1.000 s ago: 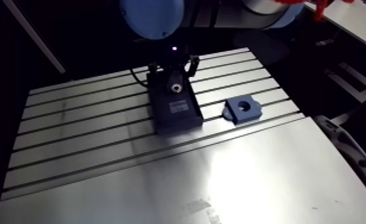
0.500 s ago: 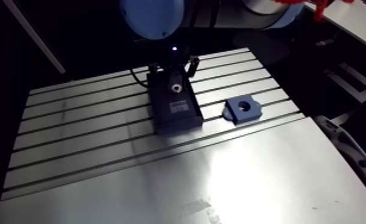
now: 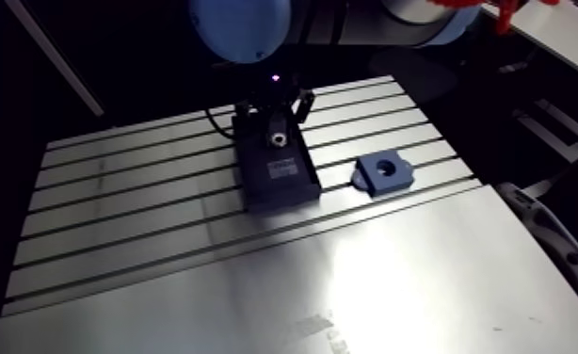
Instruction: Pick up the bearing and press it into the housing until flush.
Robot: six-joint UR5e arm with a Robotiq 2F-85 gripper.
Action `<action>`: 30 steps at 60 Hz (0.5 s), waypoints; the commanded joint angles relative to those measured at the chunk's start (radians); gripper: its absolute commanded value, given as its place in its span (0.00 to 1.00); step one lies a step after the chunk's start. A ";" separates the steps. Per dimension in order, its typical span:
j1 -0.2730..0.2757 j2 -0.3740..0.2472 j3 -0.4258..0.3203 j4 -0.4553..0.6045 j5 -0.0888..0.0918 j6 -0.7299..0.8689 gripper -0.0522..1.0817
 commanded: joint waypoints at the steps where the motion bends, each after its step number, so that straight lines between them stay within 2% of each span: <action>1: -0.001 0.000 0.003 -0.001 -0.001 0.000 0.52; 30: -0.003 -0.003 0.003 0.000 -0.001 0.000 0.52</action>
